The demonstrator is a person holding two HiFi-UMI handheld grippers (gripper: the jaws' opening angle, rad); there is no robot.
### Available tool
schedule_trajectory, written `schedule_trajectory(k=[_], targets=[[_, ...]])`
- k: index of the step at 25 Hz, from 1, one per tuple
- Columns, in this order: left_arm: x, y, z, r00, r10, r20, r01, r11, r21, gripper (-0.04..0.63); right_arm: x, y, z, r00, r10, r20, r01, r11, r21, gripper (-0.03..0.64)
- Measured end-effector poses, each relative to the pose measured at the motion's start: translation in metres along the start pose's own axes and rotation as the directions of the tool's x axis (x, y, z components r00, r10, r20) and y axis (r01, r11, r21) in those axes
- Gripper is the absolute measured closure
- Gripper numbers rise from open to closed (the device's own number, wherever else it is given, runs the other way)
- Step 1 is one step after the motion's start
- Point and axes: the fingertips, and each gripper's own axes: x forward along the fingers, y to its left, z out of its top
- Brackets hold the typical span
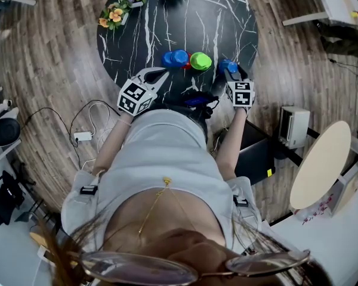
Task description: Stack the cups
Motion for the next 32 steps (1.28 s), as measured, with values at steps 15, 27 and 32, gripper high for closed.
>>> schedule_trajectory(k=[15,27,32], targets=[[-0.008,0.001,0.003,1.0,0.001,0.023,-0.001,1.0,0.002,0.561,-0.033,0.006,0.06,0.995,0.005,0.099,-0.001,0.999,-0.048,0.396],[-0.004,0.0,0.005,1.0,-0.02,0.017,0.02,1.0,0.005,0.561,-0.044,0.021,0.094,0.992,0.038,0.12,-0.026,0.995,-0.101,0.395],[-0.003,0.002,0.003,1.0,-0.024,0.016,0.024,1.0,0.004,0.561,-0.048,0.031,0.108,0.989,0.063,0.133,-0.048,0.992,-0.114,0.395]])
